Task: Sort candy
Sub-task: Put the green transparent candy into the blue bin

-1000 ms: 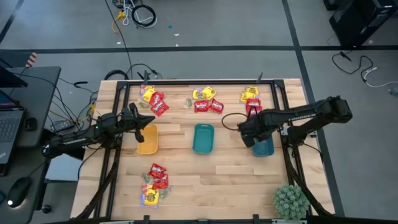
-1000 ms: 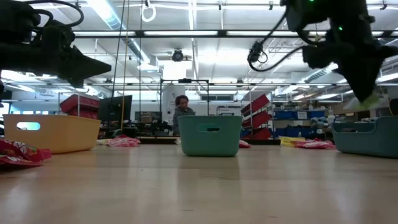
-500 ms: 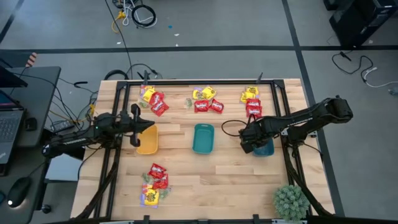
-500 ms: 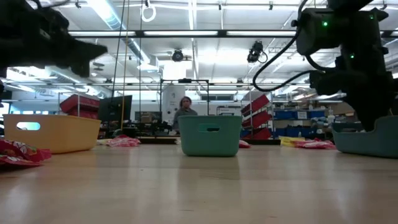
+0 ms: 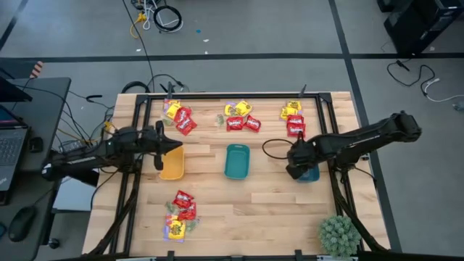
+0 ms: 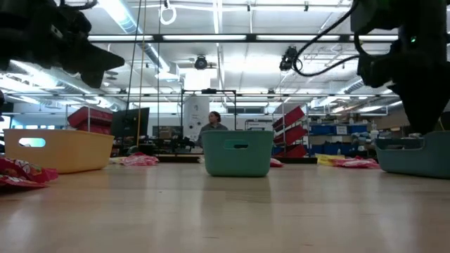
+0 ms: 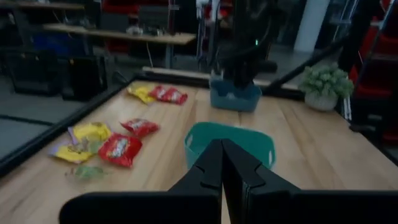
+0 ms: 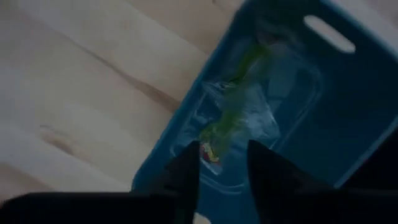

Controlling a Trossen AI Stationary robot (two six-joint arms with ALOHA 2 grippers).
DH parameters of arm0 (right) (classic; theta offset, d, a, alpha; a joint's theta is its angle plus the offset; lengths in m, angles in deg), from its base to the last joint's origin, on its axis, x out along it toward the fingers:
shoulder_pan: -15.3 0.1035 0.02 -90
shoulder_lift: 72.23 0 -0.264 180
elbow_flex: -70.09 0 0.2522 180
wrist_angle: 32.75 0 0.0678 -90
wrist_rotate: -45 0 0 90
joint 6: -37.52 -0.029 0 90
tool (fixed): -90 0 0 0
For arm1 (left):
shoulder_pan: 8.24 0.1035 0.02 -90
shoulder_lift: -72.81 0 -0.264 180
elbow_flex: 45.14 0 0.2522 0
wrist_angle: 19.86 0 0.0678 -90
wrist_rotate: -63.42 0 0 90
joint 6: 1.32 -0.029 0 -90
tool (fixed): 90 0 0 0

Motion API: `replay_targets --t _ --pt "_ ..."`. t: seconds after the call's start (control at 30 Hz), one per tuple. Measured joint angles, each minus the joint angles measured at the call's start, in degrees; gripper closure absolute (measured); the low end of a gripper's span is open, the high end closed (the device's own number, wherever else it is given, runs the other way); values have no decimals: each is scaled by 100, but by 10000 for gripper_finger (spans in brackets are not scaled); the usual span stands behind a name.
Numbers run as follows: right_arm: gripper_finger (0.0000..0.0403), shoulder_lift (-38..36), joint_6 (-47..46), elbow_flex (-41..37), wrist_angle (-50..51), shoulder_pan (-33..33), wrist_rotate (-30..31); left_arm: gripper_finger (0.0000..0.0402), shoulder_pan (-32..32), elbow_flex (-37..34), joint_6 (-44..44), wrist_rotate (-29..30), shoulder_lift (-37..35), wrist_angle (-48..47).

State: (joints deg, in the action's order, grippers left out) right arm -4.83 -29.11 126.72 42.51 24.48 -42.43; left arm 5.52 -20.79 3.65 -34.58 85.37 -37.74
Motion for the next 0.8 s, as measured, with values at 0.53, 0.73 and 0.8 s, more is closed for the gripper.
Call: replay_targets --t 0.53,0.73,0.8 --pt "390 -67 3116 2 -3601 141 1272 397 -1194 2212 -167 -352 2667 -2472" --pt "398 498 3925 2 -4728 -43 998 397 -2015 2619 305 -275 3210 -3330" --pt "401 627 4027 2 -4892 -71 971 397 -2309 2692 550 -274 3359 -3528"
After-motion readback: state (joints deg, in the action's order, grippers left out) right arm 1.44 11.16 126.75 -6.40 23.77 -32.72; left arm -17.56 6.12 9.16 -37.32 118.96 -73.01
